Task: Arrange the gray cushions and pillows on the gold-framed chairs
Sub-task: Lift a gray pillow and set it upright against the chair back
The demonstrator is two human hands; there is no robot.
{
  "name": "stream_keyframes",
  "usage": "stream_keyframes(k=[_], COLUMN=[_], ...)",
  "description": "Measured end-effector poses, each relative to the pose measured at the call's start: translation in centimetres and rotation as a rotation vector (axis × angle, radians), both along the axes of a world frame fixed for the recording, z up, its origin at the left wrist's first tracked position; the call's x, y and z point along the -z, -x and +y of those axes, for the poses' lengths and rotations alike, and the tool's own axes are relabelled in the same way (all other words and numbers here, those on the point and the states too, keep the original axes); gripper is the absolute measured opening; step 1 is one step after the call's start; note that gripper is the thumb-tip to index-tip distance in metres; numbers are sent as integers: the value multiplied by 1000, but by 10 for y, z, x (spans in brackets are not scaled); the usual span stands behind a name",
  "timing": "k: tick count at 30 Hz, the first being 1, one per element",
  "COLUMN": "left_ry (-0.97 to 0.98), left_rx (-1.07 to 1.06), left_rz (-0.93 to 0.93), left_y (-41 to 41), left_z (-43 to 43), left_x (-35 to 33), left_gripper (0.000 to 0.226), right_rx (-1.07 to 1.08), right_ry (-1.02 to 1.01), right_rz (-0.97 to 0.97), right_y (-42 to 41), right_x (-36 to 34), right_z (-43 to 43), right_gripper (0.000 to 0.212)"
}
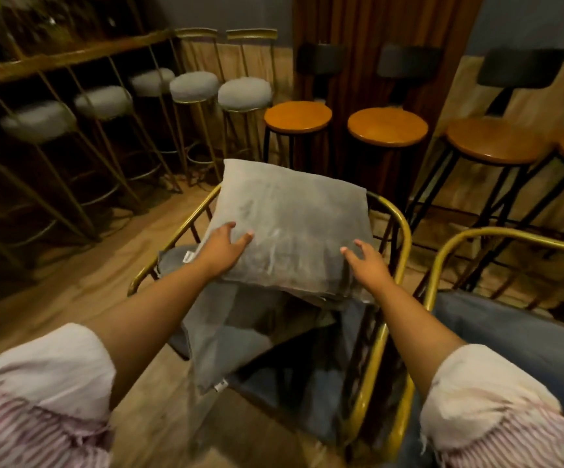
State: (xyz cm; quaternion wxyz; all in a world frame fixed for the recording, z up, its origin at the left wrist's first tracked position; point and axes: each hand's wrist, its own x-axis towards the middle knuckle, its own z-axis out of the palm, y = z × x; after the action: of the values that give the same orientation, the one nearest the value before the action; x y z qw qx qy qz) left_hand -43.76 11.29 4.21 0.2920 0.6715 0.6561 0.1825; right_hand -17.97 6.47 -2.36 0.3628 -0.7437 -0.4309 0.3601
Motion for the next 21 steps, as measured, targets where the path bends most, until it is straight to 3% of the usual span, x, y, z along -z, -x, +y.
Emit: stream_keyframes(k=[5,10,17,21], left_ry=[73,166,194,205], left_rx=[-48,-197,-323,-338], left_rz=[-36,-5,-212,-318], left_y=[-5,-15,-3,5], left_z=[93,161,205,201], left_x=[12,41,71,75], left_gripper=[73,84,94,91], right_rx=[27,115,194,114], right_ry=[45,126,143,188], right_rz=[-1,74,388,428], right_y=[-18,-45,-85,-89], right_x=[19,41,70,80], right_z=[78,142,170,158], right_gripper=[65,89,117,112])
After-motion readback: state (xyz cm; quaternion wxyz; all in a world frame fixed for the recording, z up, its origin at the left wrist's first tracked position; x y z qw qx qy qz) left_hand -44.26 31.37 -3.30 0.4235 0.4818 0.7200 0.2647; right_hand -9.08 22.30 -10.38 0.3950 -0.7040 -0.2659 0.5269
